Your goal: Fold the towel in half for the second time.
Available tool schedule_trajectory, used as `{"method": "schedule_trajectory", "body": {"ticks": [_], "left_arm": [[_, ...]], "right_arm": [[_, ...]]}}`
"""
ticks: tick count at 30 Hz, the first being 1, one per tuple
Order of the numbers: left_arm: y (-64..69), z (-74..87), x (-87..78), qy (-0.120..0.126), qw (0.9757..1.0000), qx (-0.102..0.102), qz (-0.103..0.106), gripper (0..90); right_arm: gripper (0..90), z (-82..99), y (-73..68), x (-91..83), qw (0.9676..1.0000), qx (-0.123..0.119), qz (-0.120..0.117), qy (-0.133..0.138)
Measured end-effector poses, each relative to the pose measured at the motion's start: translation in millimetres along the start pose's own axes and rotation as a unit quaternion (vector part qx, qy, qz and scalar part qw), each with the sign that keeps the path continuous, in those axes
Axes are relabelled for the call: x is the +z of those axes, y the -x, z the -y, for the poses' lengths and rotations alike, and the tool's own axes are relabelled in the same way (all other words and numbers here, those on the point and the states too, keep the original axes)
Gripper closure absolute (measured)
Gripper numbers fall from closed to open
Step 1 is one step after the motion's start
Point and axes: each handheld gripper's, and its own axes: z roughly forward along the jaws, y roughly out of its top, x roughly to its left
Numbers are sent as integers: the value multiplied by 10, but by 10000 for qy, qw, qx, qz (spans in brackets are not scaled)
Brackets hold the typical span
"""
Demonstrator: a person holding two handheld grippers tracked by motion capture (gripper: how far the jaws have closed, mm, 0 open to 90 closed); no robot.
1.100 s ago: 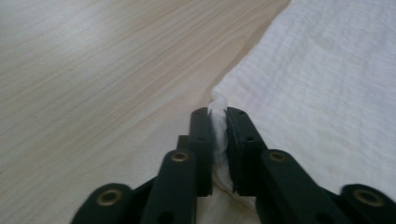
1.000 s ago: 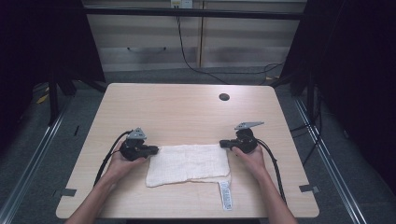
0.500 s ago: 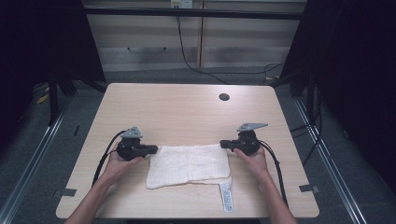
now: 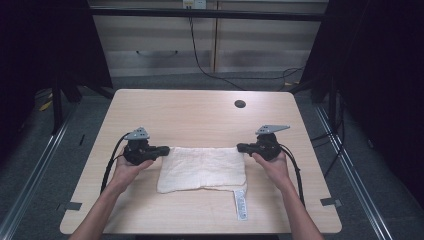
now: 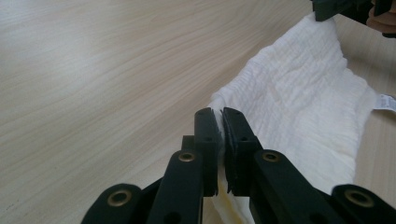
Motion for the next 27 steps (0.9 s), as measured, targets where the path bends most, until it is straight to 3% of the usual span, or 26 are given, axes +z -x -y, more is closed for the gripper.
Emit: {"method": "schedule_trajectory", "body": {"ticks": [3, 10, 16, 20, 27], "left_arm": [[-24, 19, -26, 24, 10000, -71, -28, 852], [-65, 97, 14, -180, 9995, -208, -184, 852], [-92, 140, 29, -231, 9990, -260, -287, 853], [-117, 171, 38, -239, 9983, -420, -341, 855], [-70, 170, 61, -244, 9984, -345, -384, 855]], "right_arm": [[875, -31, -40, -18, 9999, -18, -61, 139], [875, -38, -323, -81, 9984, -464, -288, 147], [874, 113, -398, -142, 9981, -440, -412, 83], [874, 220, -434, -198, 9981, -438, -425, -9], [873, 370, -586, -244, 9970, -502, -547, -223]]}}
